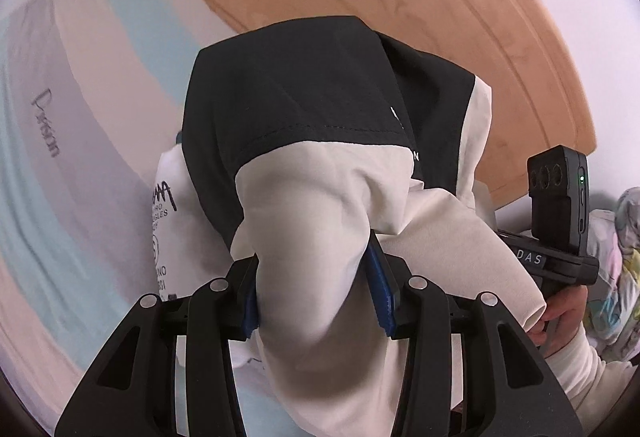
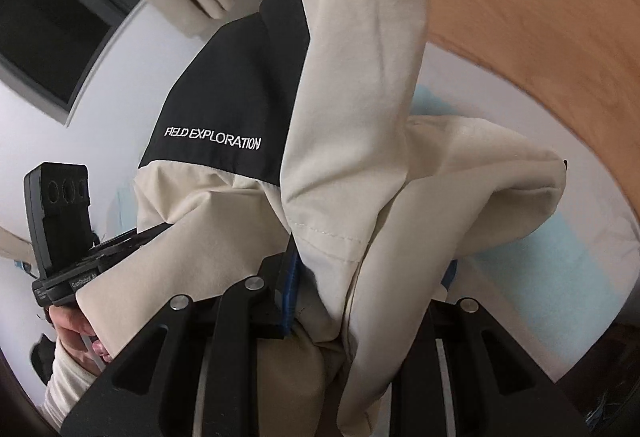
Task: Fold large clothes
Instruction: 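Lift the bundle with both tools and carry it toward the headboard, then lower the bundle onto the bed and open both tools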
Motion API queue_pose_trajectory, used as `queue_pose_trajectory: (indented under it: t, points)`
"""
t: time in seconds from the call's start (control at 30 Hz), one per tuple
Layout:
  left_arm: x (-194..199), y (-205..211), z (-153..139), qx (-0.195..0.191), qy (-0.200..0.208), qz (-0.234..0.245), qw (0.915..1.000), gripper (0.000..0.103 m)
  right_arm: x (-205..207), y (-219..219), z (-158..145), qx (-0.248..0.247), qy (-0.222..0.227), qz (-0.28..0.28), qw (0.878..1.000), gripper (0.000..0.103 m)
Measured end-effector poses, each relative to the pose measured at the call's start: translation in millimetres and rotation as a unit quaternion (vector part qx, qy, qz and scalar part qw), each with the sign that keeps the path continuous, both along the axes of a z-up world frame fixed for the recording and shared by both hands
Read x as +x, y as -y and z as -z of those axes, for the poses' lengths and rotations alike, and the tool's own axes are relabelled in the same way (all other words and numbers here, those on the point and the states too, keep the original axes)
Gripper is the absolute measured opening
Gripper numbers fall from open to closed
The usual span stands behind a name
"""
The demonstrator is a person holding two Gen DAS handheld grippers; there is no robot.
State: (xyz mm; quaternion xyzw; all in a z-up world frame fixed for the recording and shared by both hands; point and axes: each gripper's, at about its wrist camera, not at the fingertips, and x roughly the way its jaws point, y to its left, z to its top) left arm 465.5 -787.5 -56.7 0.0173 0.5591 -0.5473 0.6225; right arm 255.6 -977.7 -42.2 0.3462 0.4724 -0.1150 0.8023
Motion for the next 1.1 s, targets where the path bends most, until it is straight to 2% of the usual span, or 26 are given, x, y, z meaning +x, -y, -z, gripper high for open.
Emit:
queue_pose_trajectory:
  t: [0.03,0.17,0.23,0.43,0.63,0.93,1.03,1.1]
  points:
    - [5.0,3.3,12.4,0.005,-0.012,-0.001,0.9999,0.043,1.3,3.3,12.4,0.013,-0.004,0.001,1.000,0.022]
    - [16.3,14.0,40.4,0.036,-0.012,0.017,0.9991,0.044,8.7,24.7,53.6,0.044,-0.022,-0.003,0.999,0.021]
    - [17.1,18.0,56.8,0.058,0.005,0.025,0.9980,0.044,14.9,33.0,76.9,0.051,-0.034,-0.005,0.998,0.021]
    - [12.9,32.6,93.8,0.094,0.076,0.030,0.9922,0.053,23.7,45.8,119.2,0.033,-0.060,-0.006,0.998,0.021]
    - [10.3,37.2,125.4,0.113,0.102,0.041,0.9876,0.066,26.0,55.1,157.2,0.020,-0.085,0.004,0.996,0.023]
    - [-23.0,35.7,126.4,0.116,0.133,0.001,0.9843,0.073,30.0,43.9,178.7,-0.002,-0.080,0.000,0.997,0.026]
    - [-42.6,31.4,108.4,0.129,0.178,-0.019,0.9753,0.075,30.5,38.3,168.7,-0.010,-0.074,0.001,0.997,0.030]
    - [-54.8,28.4,92.7,0.132,0.224,-0.036,0.9651,0.071,26.0,33.7,155.9,-0.020,-0.067,0.002,0.998,0.030]
